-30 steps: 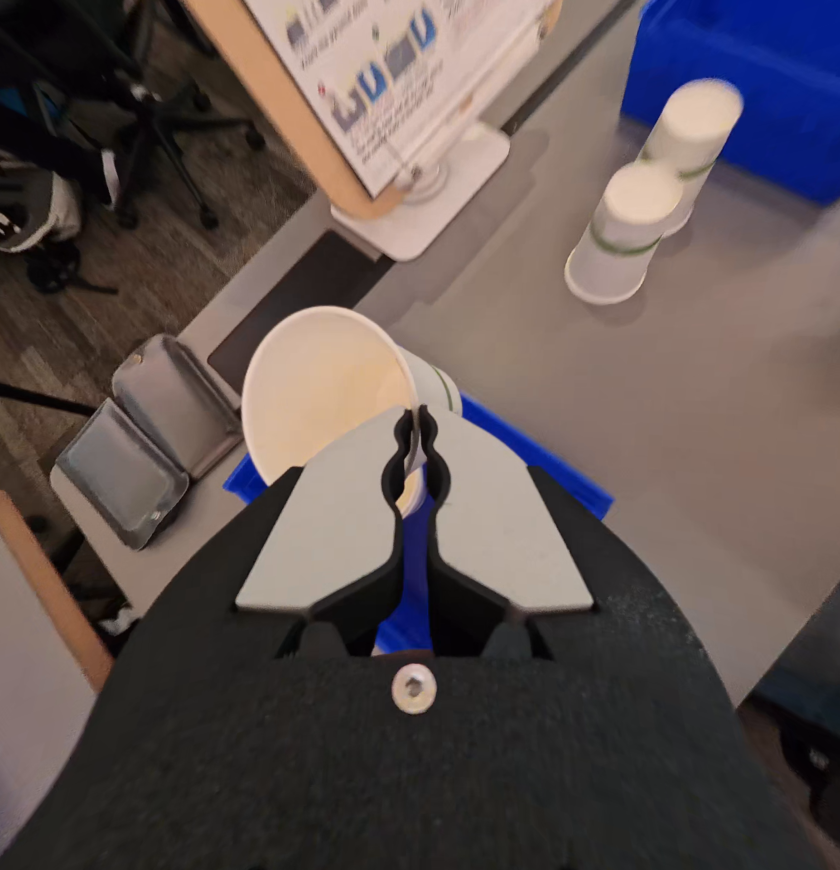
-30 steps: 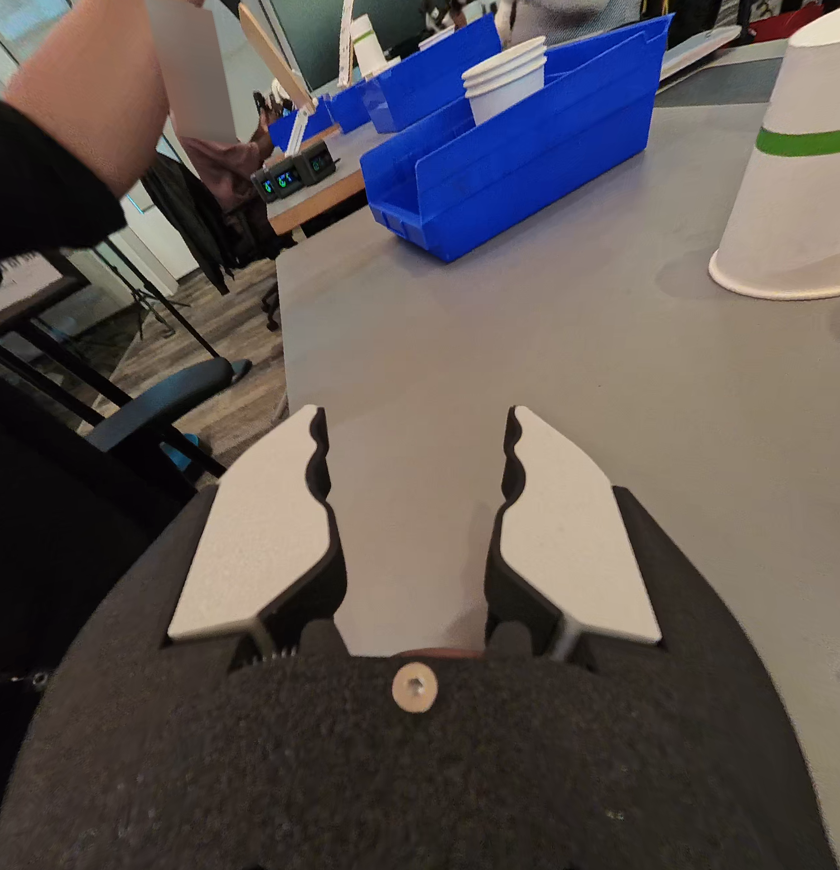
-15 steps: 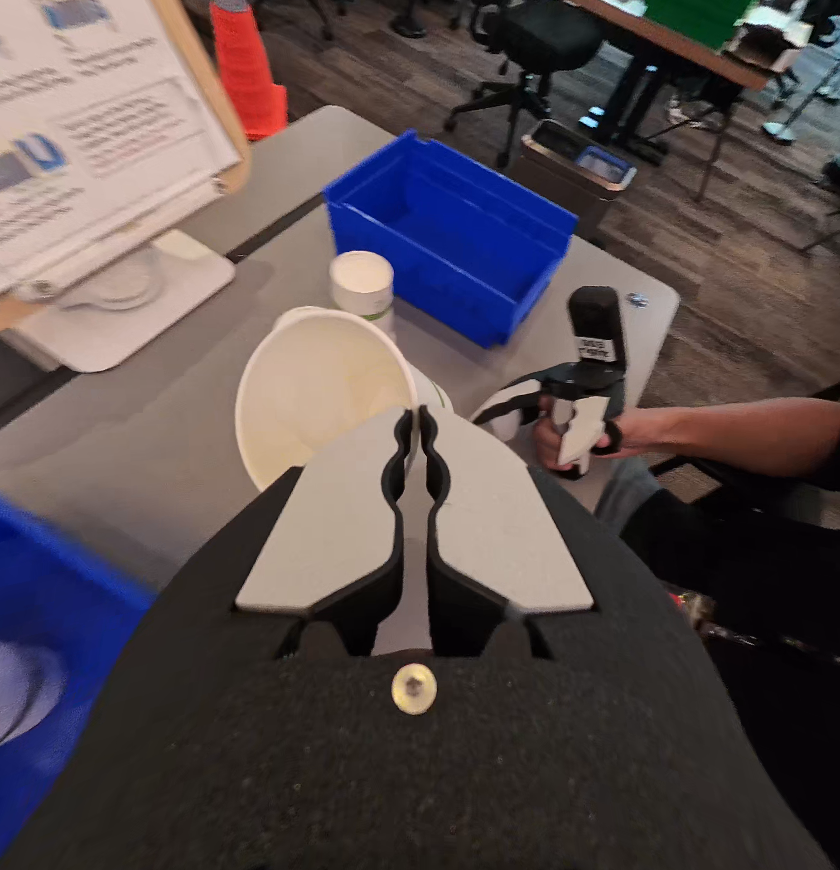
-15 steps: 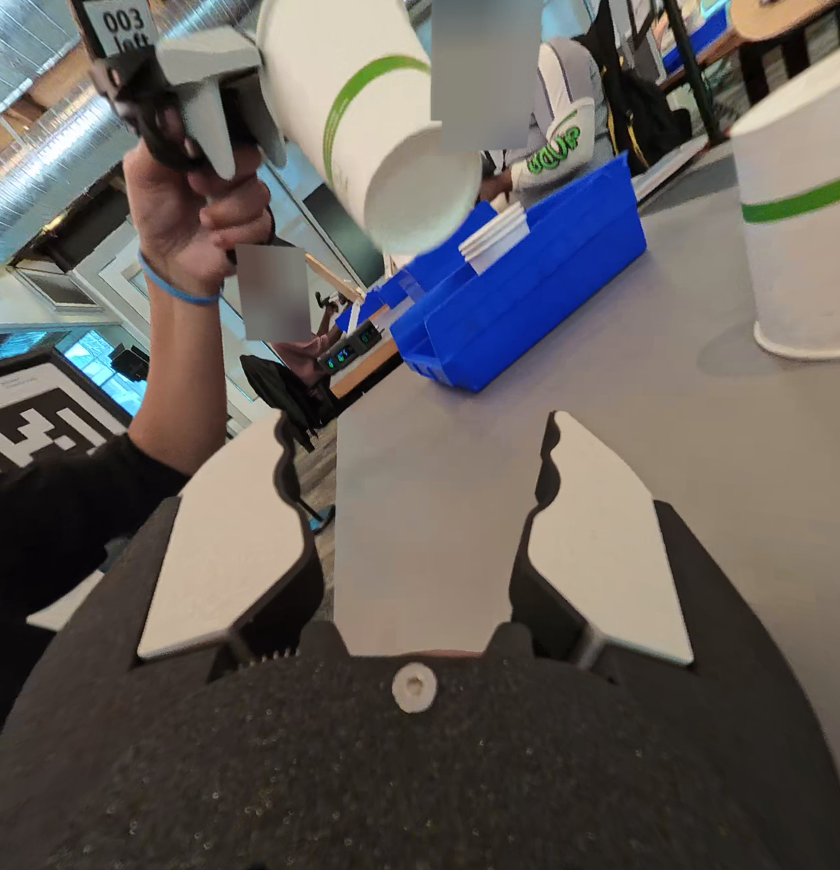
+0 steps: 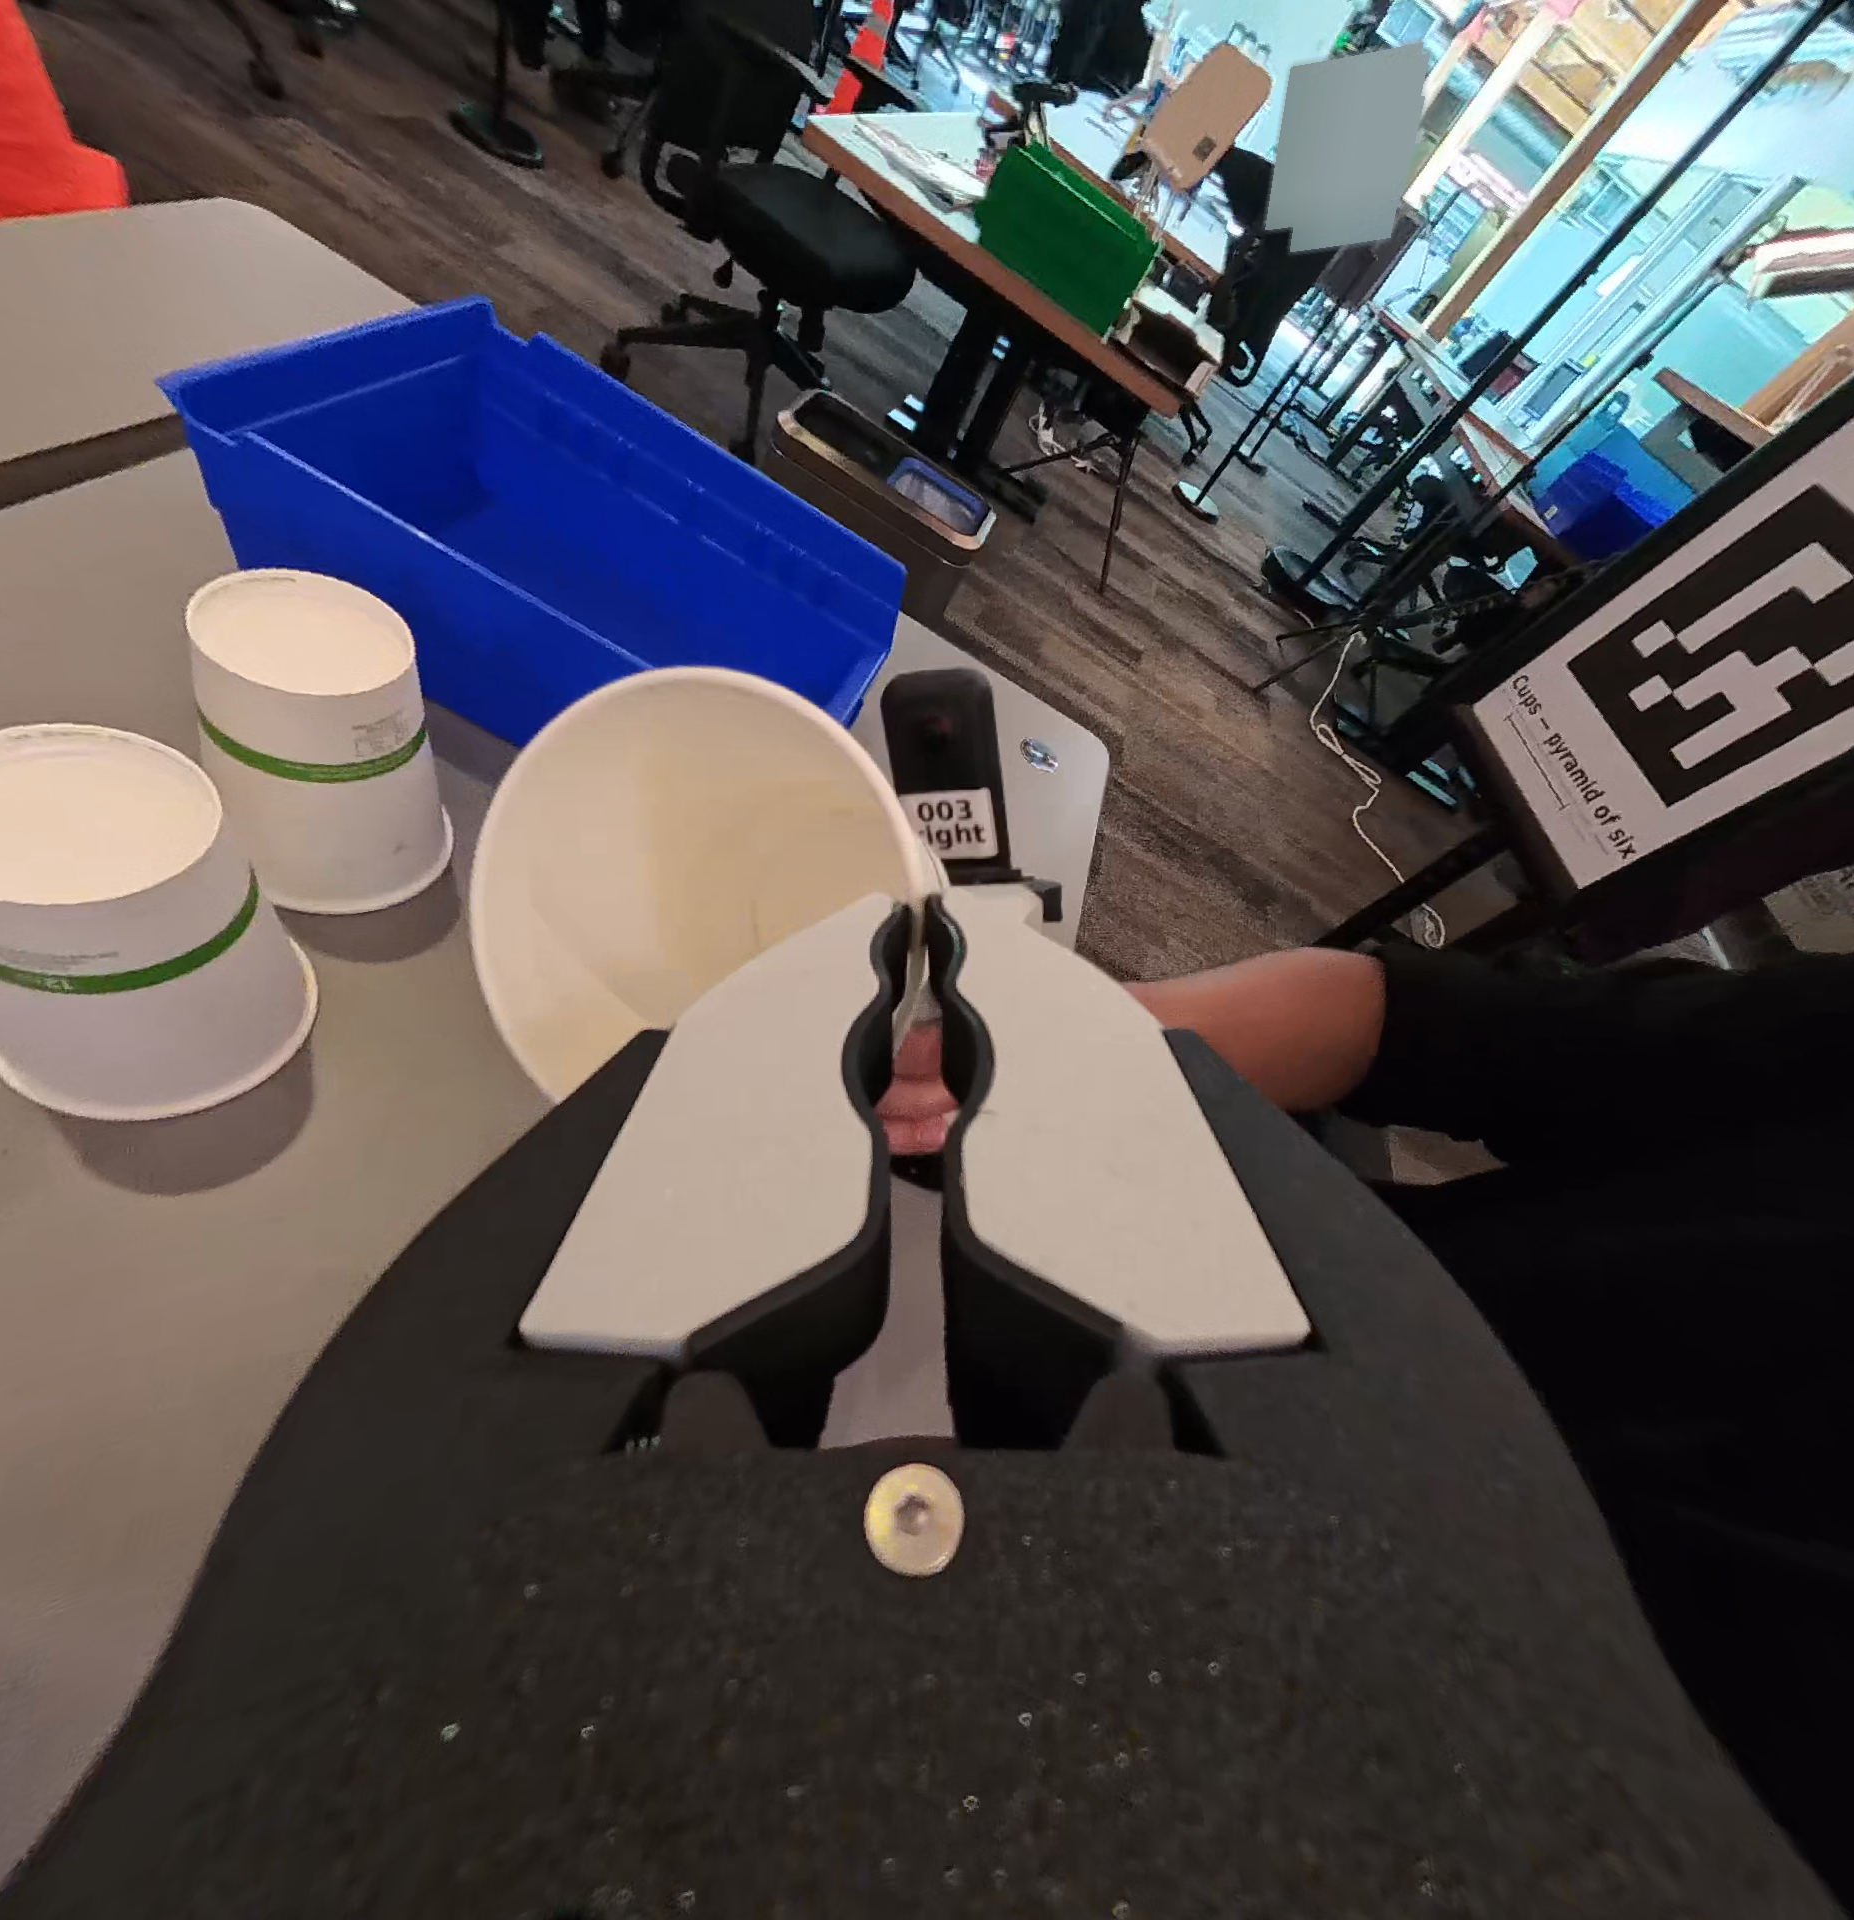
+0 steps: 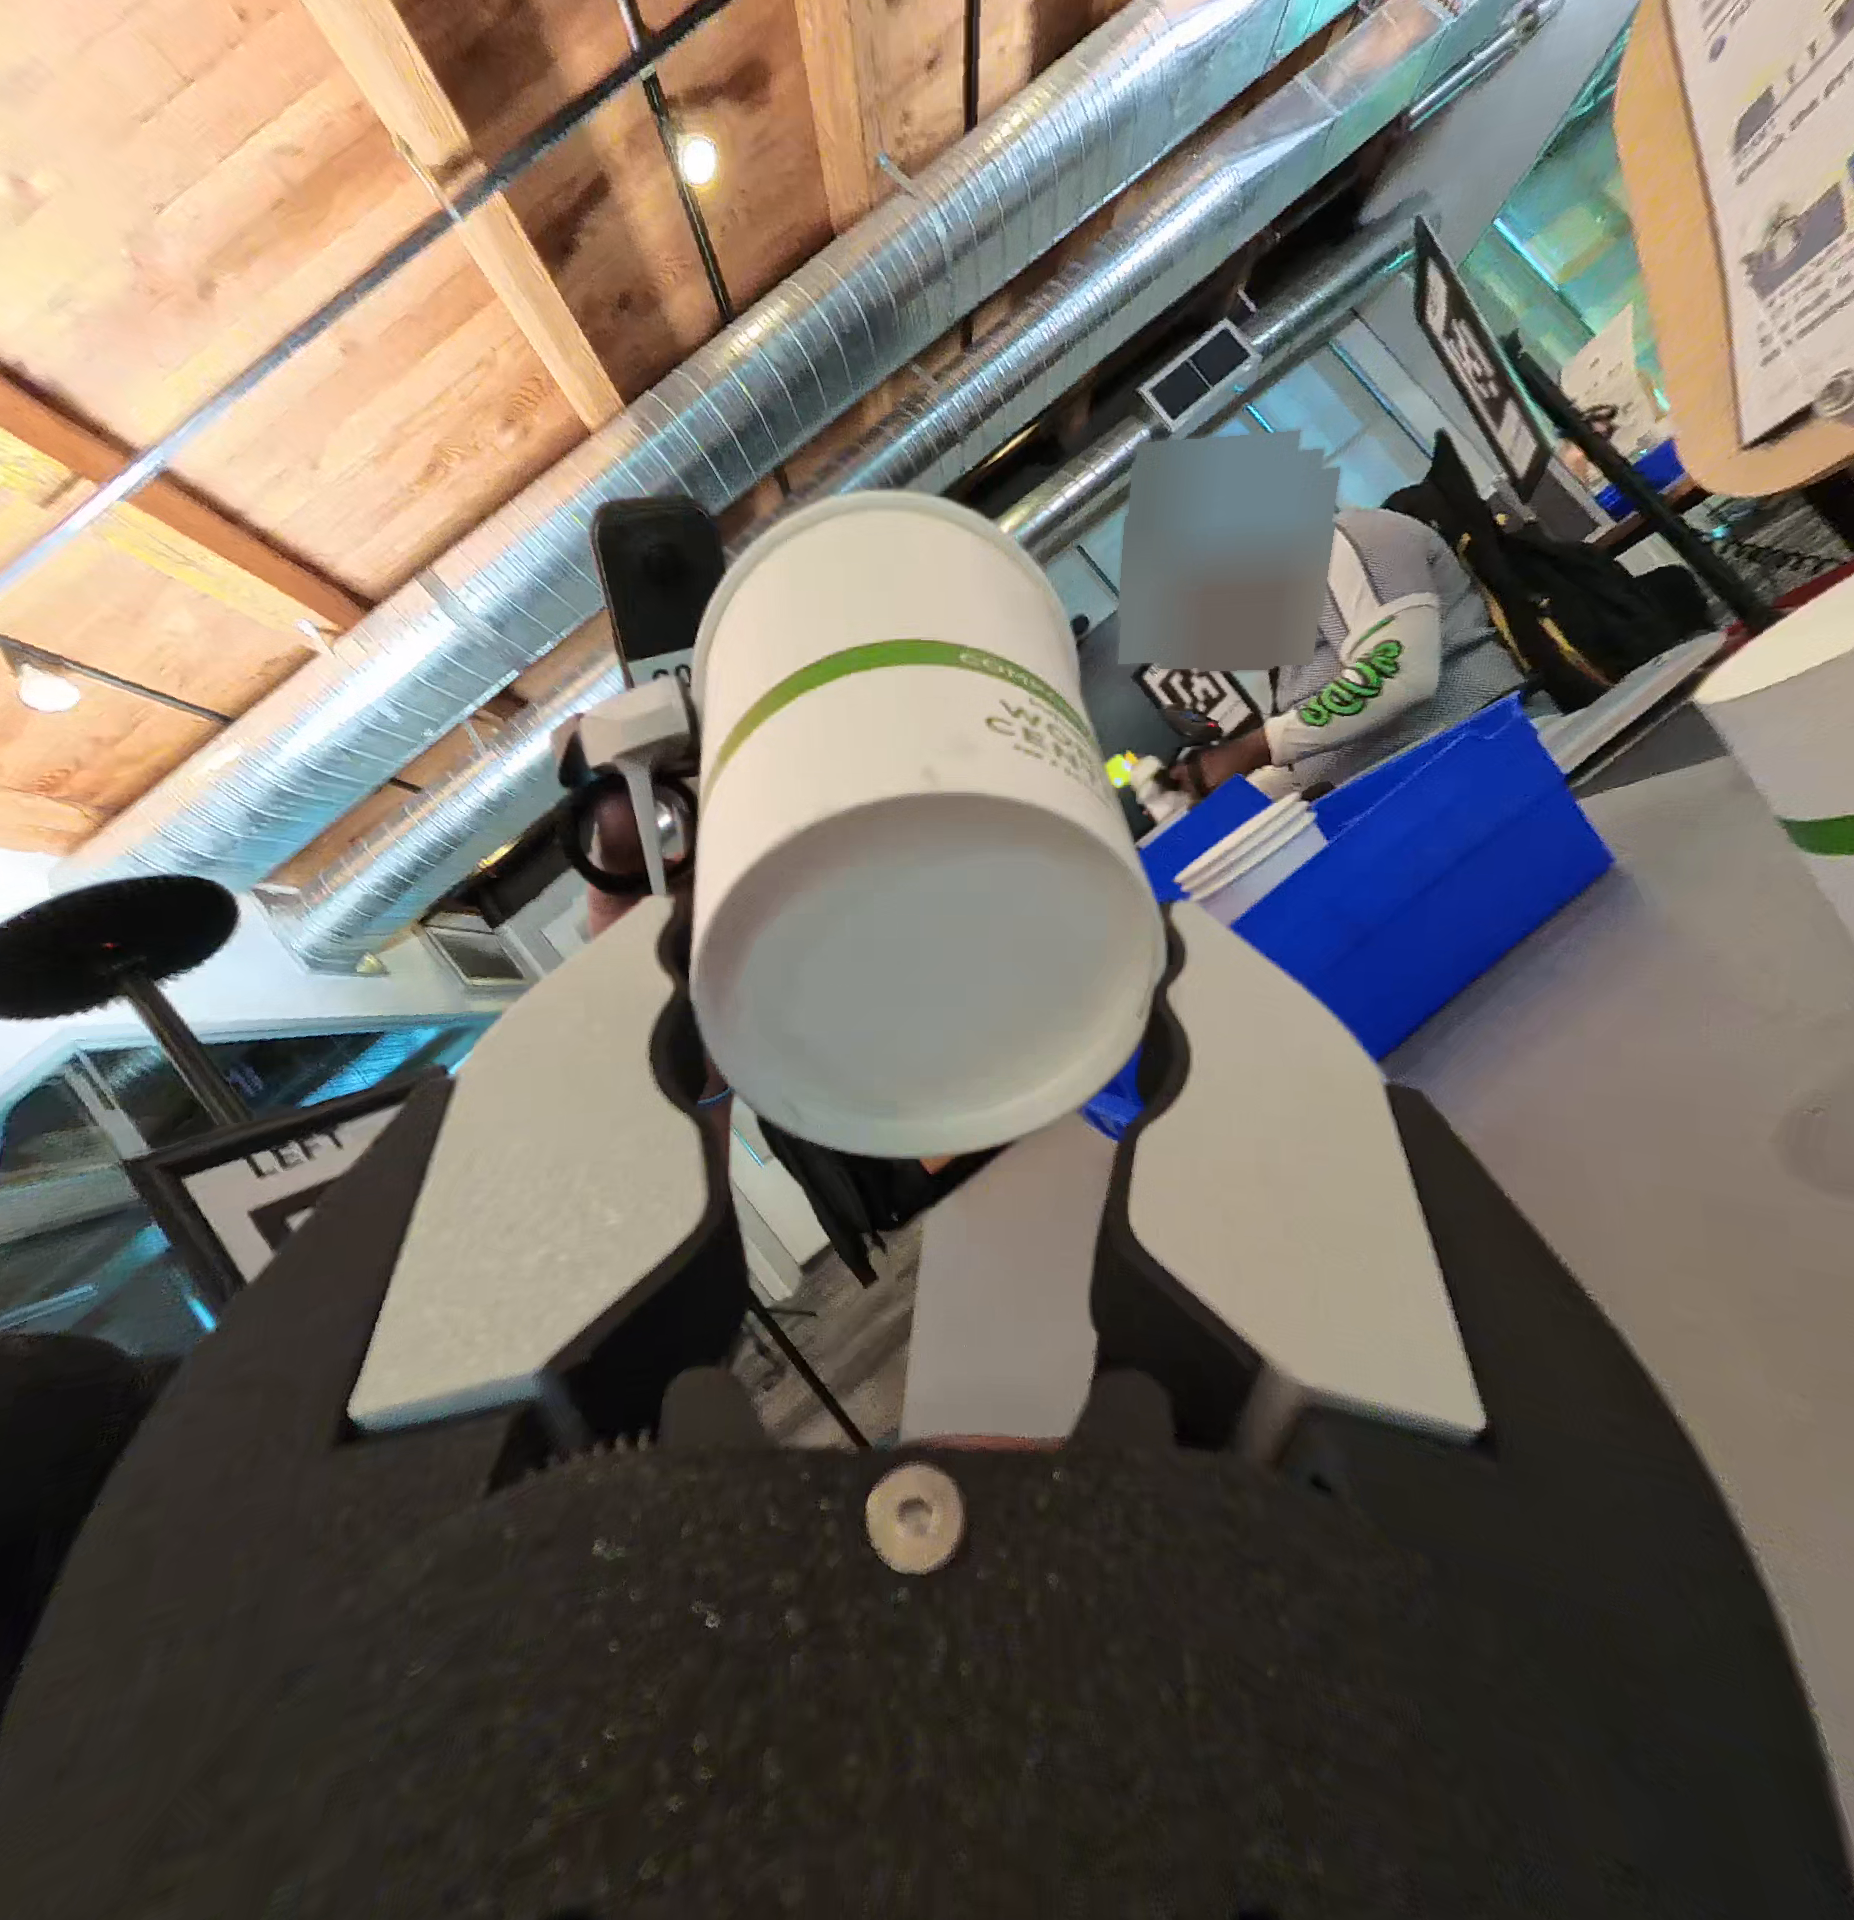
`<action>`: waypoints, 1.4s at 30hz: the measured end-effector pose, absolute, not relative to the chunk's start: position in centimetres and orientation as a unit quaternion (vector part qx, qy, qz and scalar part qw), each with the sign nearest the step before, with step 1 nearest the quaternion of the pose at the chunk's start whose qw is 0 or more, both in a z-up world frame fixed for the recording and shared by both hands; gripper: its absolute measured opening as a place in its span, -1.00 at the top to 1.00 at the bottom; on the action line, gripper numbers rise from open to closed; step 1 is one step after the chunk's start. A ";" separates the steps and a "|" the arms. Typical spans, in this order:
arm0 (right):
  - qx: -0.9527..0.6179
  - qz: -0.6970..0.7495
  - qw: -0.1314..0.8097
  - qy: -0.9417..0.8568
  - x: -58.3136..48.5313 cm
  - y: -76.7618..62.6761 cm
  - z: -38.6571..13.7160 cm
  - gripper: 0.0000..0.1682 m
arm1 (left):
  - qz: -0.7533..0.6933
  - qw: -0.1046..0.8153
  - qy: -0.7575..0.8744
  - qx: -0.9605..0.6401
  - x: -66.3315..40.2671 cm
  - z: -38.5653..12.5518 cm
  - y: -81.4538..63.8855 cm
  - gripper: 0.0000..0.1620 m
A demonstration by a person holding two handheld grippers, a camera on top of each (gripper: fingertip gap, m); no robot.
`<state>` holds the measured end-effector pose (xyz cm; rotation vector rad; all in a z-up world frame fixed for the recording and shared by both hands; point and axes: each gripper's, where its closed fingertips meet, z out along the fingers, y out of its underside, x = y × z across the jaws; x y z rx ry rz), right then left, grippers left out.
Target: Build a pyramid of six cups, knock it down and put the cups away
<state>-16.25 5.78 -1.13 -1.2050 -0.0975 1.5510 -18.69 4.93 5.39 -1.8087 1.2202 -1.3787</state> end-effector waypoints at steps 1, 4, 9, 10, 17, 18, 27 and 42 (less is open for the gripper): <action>-0.520 0.649 0.553 -0.048 -16.2 5.8 -1.5 0.03 | -0.512 0.278 0.456 -0.673 -18.9 5.0 4.9 0.97; -0.557 0.632 0.535 -0.055 -16.3 6.1 -2.6 0.04 | -0.464 0.298 0.477 -0.684 -19.6 3.2 5.4 0.91; -0.595 0.617 0.512 -0.053 -16.9 6.5 -3.9 0.04 | -0.236 0.396 0.556 -0.692 -21.7 0.5 7.3 0.11; -0.600 0.613 0.511 -0.052 -17.0 6.6 -4.1 0.04 | -0.190 0.407 0.576 -0.683 -21.9 0.3 7.3 0.02; -0.640 0.588 0.491 -0.054 -17.5 6.8 -5.5 0.04 | 0.115 0.384 0.738 -0.543 -22.5 -2.2 6.6 -0.20; -0.646 0.583 0.488 -0.062 -17.8 6.7 -5.6 0.04 | 0.144 0.373 0.753 -0.523 -22.4 -2.6 6.8 -0.20; -0.673 0.545 0.492 -0.090 -18.3 6.3 -6.1 0.04 | 0.277 0.298 0.806 -0.429 -20.9 -5.2 8.8 -0.25; -0.675 0.429 0.588 -0.120 -13.4 5.6 -4.7 0.04 | 0.014 0.489 0.569 -0.661 -20.4 -5.7 15.3 -0.10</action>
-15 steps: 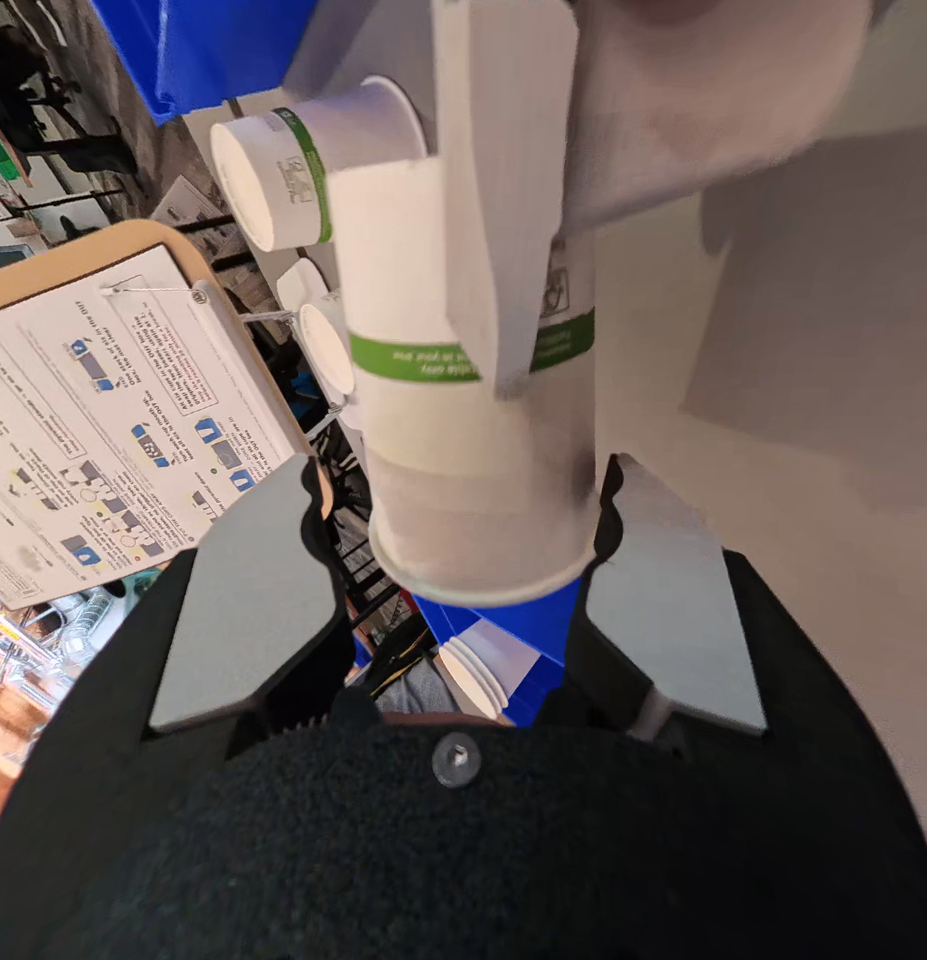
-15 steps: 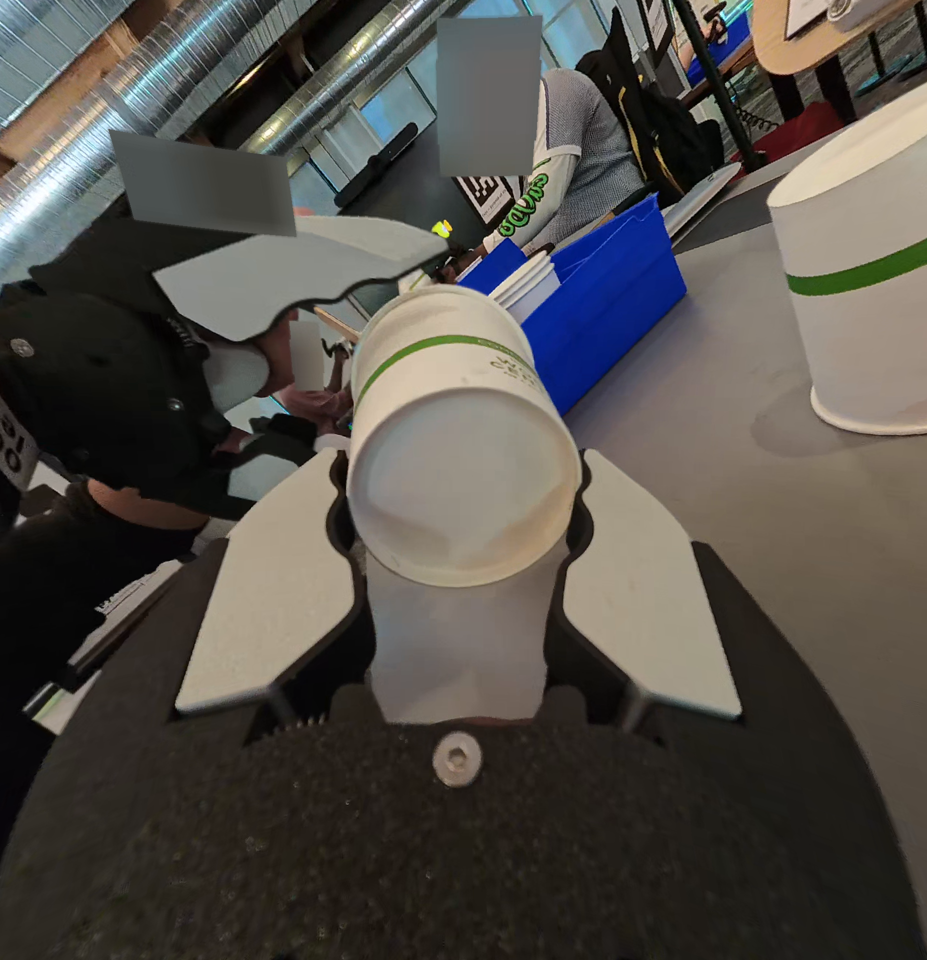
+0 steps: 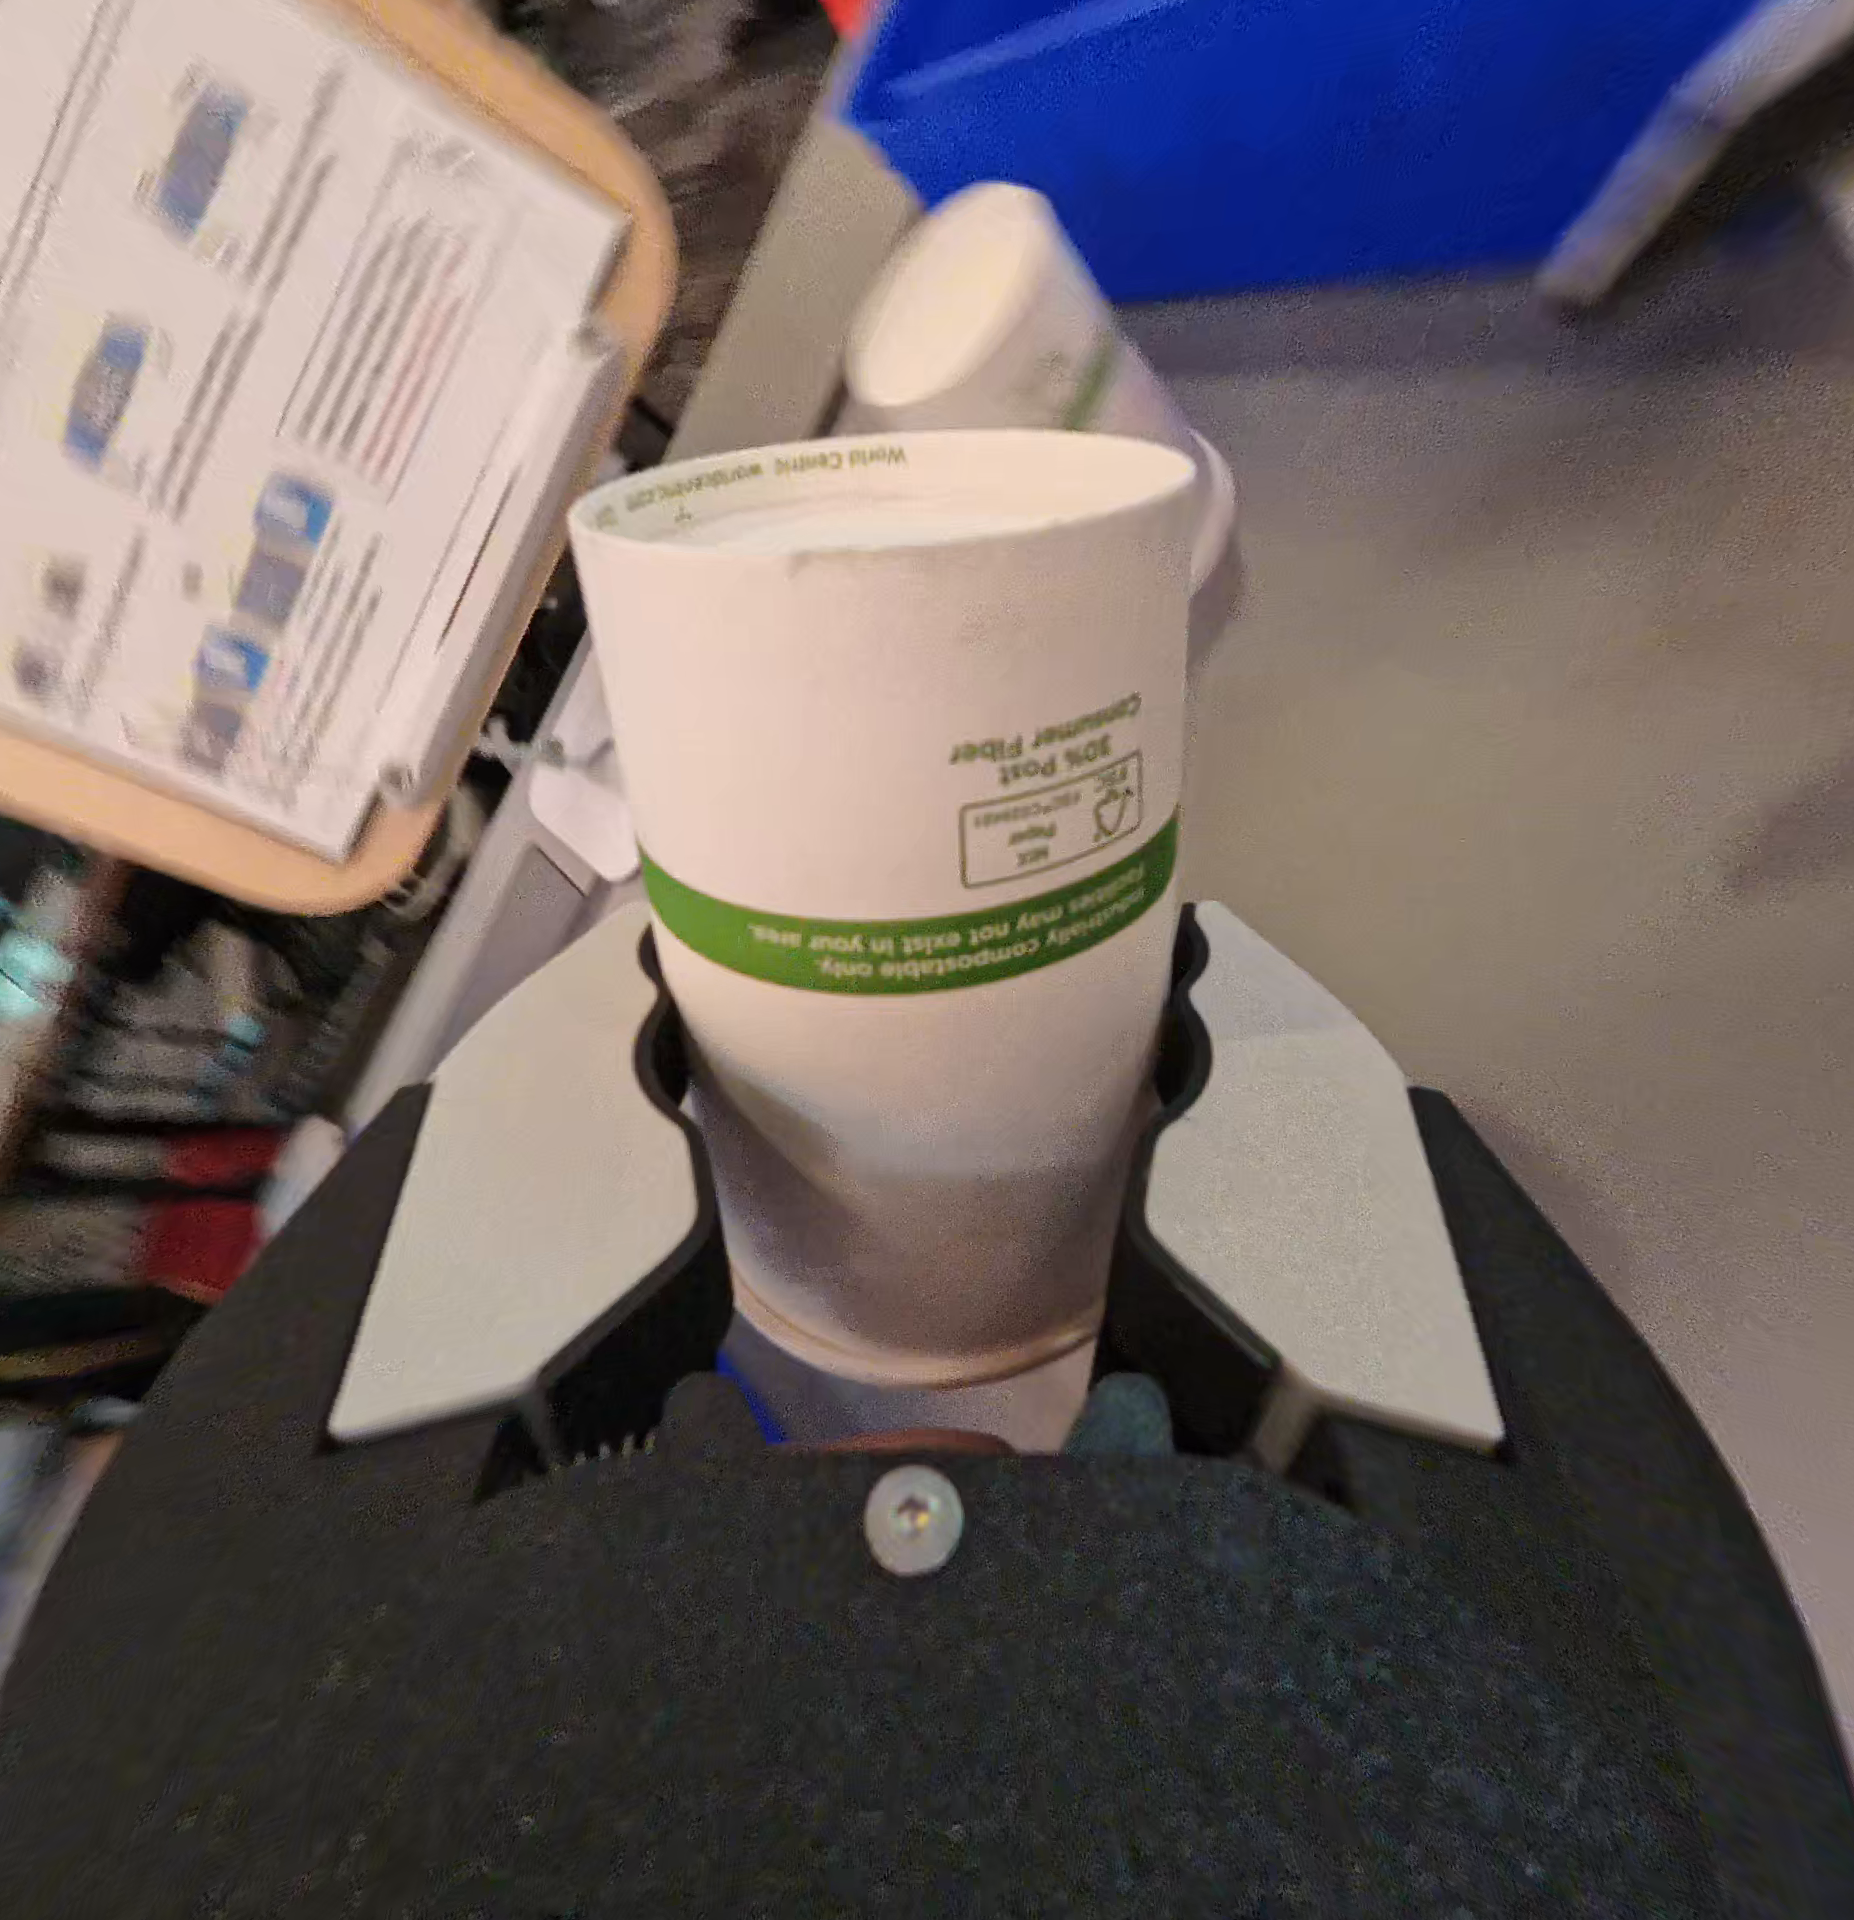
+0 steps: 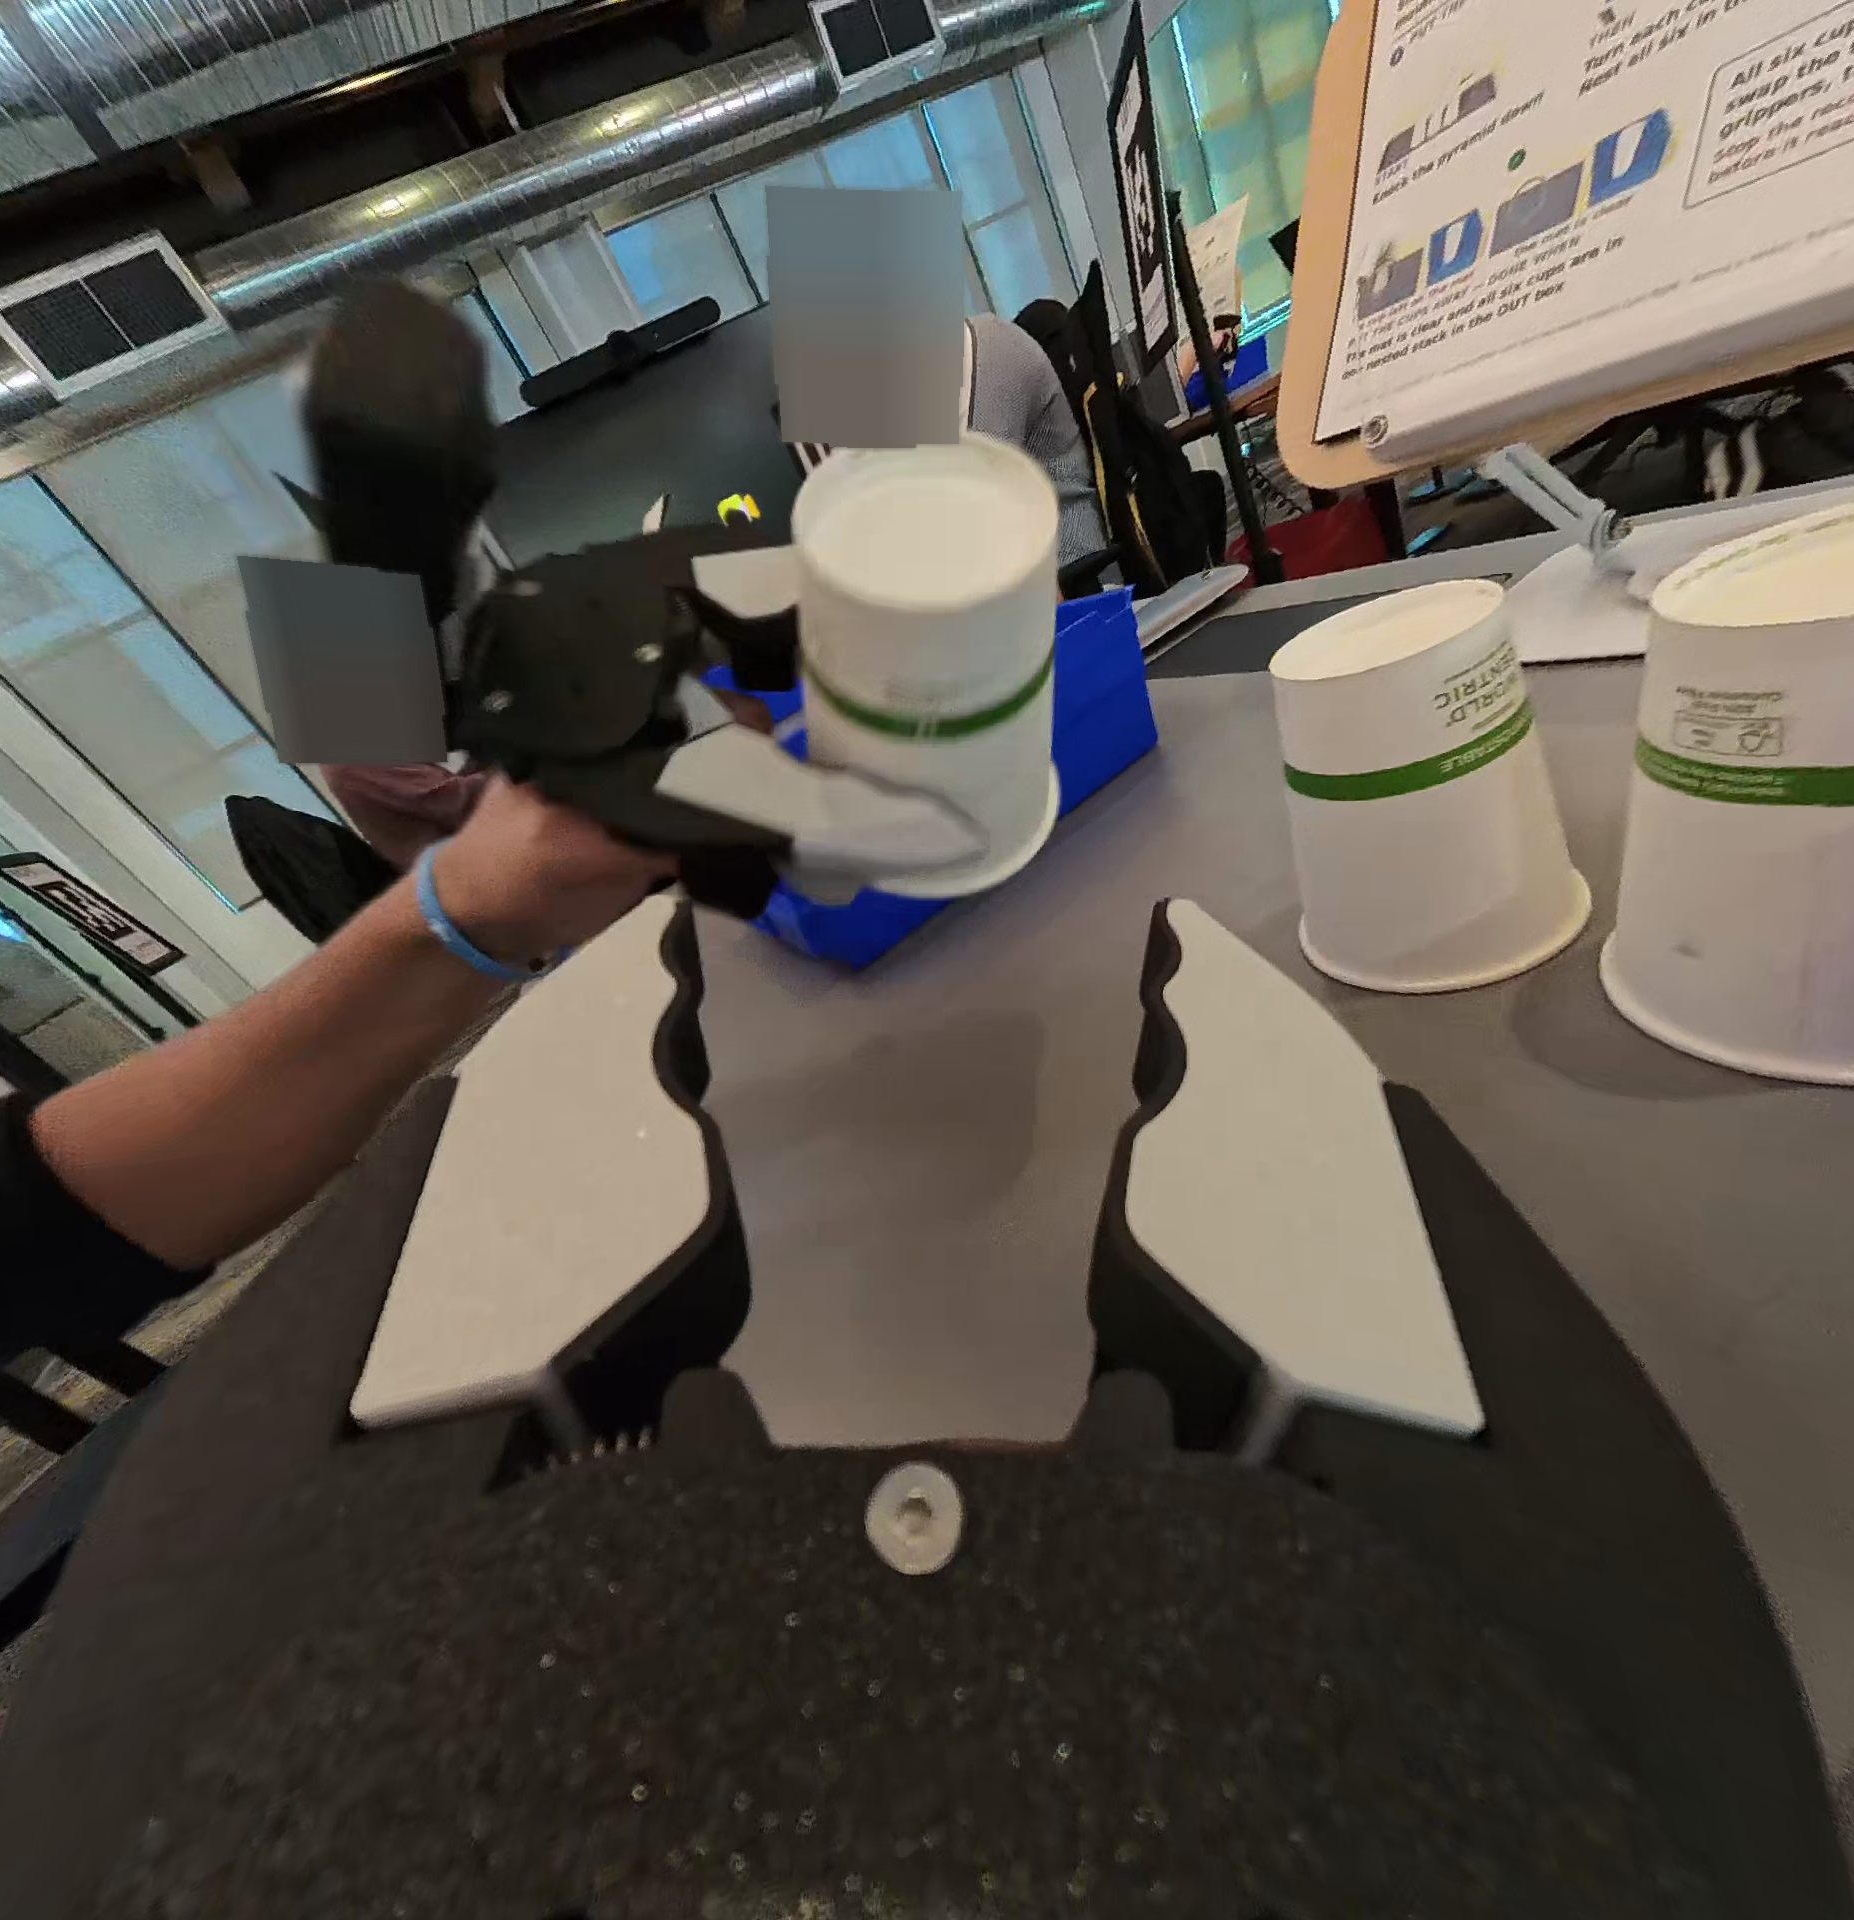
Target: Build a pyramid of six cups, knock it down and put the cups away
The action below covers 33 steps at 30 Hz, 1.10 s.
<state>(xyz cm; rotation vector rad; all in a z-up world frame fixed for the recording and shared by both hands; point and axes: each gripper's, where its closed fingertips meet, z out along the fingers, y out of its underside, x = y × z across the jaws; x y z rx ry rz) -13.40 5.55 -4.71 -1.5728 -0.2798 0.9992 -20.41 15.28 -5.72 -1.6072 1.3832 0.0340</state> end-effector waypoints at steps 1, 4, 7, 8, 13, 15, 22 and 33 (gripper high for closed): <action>-0.674 0.433 0.586 -0.121 -13.3 5.4 -4.8 0.05 | -0.022 0.508 0.513 -0.692 -20.8 -5.5 16.8 -0.10; -0.675 0.458 0.567 -0.114 -13.7 5.0 -5.4 0.07 | -0.097 0.525 0.368 -0.761 -22.1 -6.6 21.0 -0.10; -0.678 0.478 0.548 -0.113 -14.3 4.7 -5.9 0.09 | -0.134 0.490 0.286 -0.813 -22.6 -9.8 24.1 -0.10; -0.678 0.479 0.545 -0.118 -14.5 4.6 -6.0 0.11 | -0.135 0.484 0.270 -0.821 -22.7 -10.7 25.0 -0.10; -0.682 0.476 0.539 -0.133 -15.0 4.3 -6.3 0.14 | -0.131 0.446 0.234 -0.854 -22.7 -14.0 27.8 -0.10; -0.684 0.479 0.534 -0.135 -15.2 4.2 -6.4 0.14 | -0.143 0.438 0.230 -0.857 -22.3 -14.6 28.1 -0.10; -0.685 0.491 0.522 -0.131 -15.3 4.2 -6.6 0.16 | -0.116 0.429 0.256 -0.859 -22.7 -15.2 28.1 -0.11; -0.686 0.504 0.508 -0.133 -15.9 3.9 -6.8 0.16 | -0.105 0.387 0.275 -0.874 -23.1 -17.6 26.6 -0.10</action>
